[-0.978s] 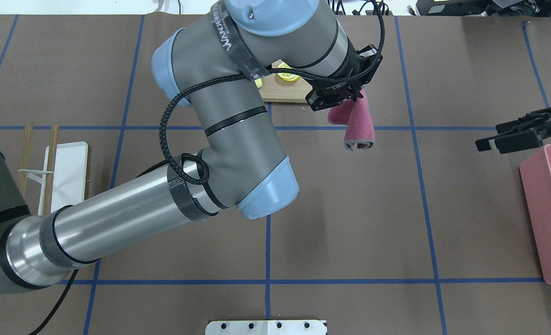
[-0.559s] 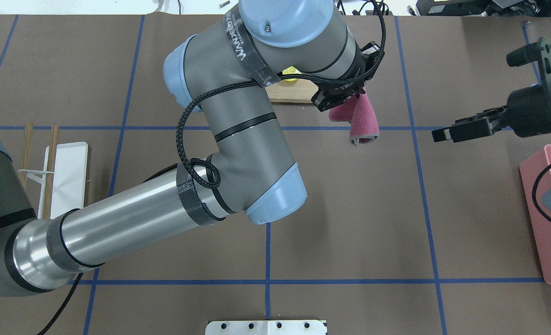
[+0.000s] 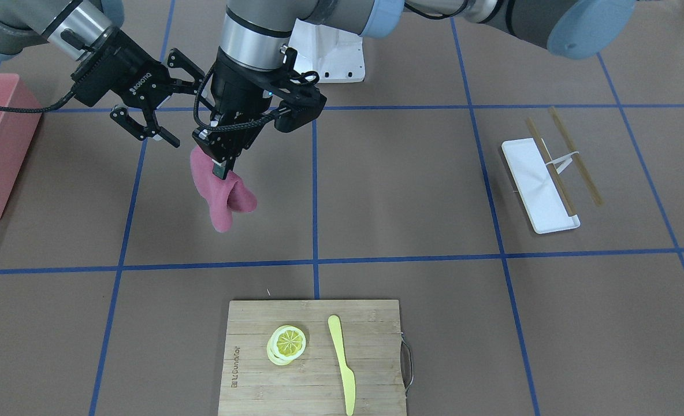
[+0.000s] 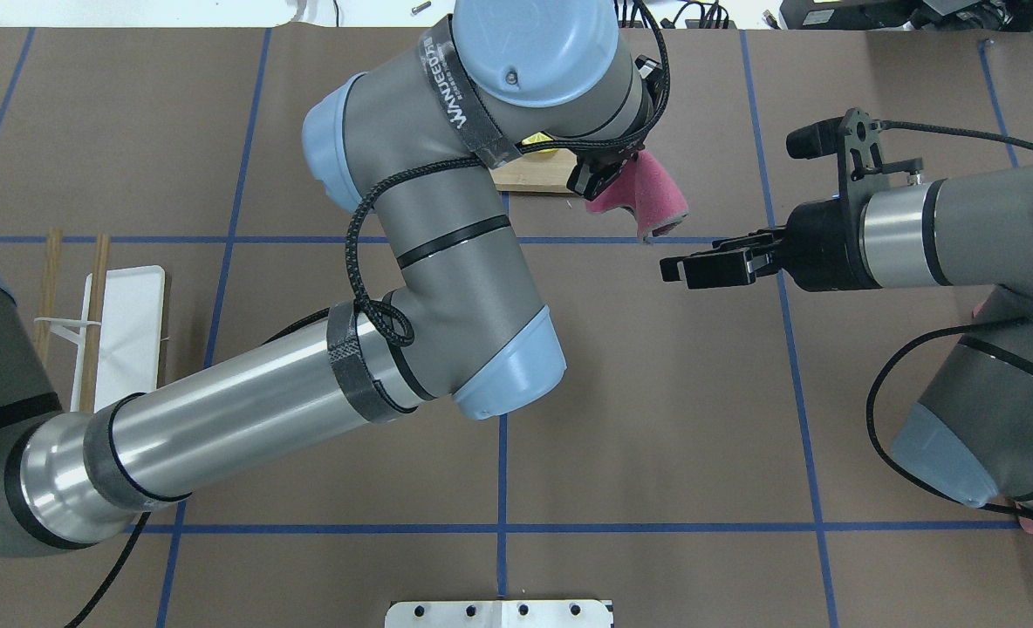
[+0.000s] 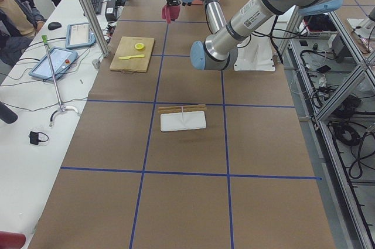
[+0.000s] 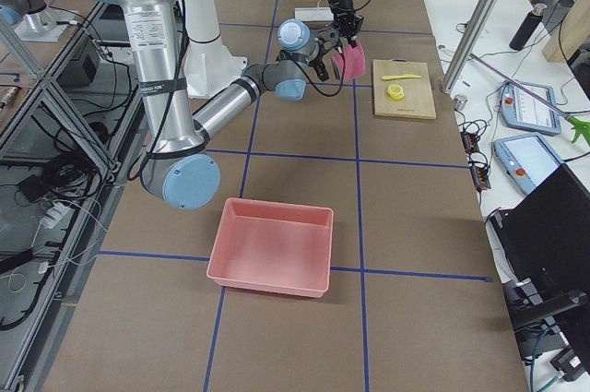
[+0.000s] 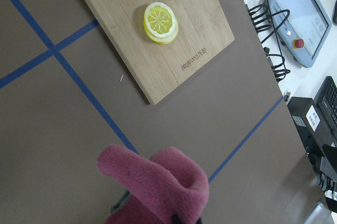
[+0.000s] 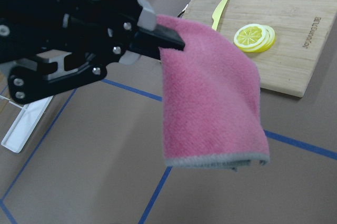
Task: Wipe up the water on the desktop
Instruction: 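Hold the cloth with the left gripper while the right gripper reaches and grasps it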
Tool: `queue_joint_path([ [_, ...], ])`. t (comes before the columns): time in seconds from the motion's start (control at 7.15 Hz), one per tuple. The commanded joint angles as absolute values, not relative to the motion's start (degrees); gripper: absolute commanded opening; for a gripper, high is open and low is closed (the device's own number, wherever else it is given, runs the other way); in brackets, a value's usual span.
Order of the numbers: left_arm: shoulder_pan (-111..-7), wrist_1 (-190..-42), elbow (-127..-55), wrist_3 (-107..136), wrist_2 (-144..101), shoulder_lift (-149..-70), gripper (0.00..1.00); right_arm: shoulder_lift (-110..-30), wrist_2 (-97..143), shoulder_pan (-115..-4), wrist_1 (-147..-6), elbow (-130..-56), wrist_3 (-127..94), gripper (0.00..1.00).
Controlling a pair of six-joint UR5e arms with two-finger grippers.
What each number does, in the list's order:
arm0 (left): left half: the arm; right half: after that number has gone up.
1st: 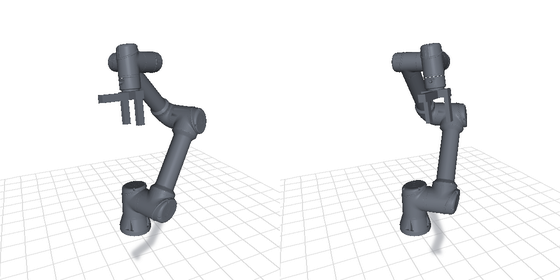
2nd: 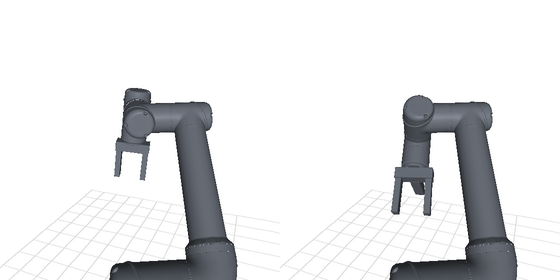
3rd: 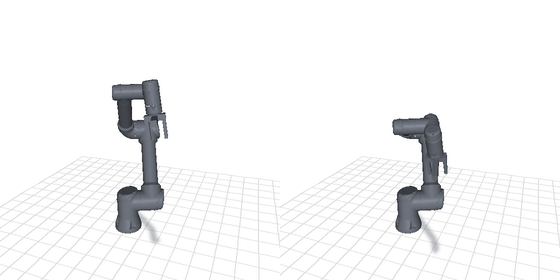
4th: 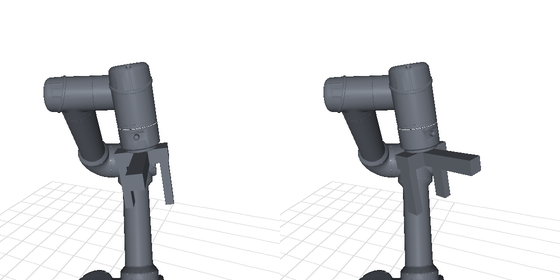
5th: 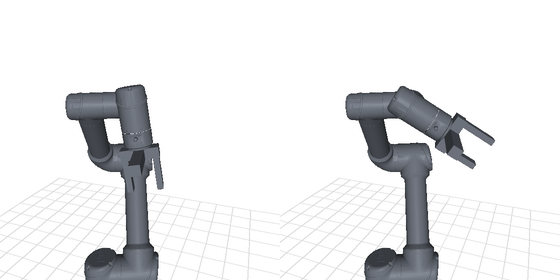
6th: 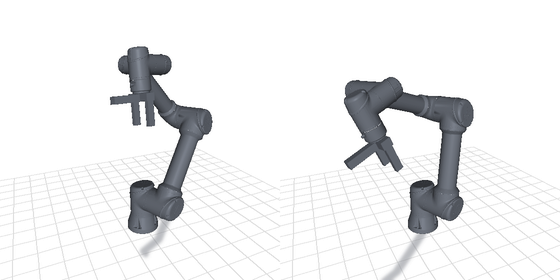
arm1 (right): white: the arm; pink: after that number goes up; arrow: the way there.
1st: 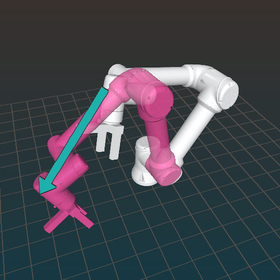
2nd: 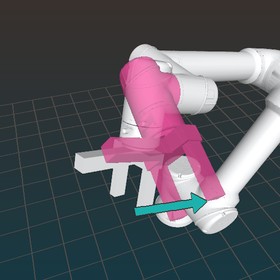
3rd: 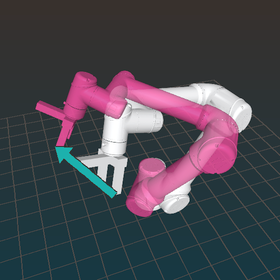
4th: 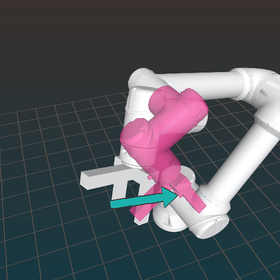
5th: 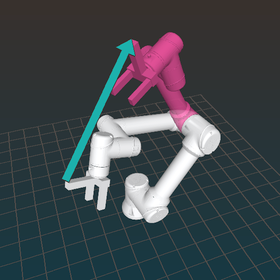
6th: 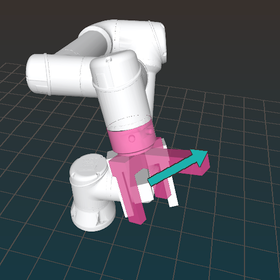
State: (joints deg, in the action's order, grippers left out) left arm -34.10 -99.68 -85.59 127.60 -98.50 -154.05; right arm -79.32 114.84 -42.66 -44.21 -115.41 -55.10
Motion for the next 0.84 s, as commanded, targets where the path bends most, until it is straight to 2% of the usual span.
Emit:
queue_joint_path([
  [0.0,-34.10,-94.52,-89.97,128.23,-98.61,-153.72,0.00,-79.45,109.01,-42.54,-44.21,-115.49,-50.13,0.91],
  [0.7,-33.75,-94.57,-91.14,129.46,-98.61,-153.55,0.00,-80.33,94.52,-34.65,-41.84,-116.46,-43.16,0.91],
])
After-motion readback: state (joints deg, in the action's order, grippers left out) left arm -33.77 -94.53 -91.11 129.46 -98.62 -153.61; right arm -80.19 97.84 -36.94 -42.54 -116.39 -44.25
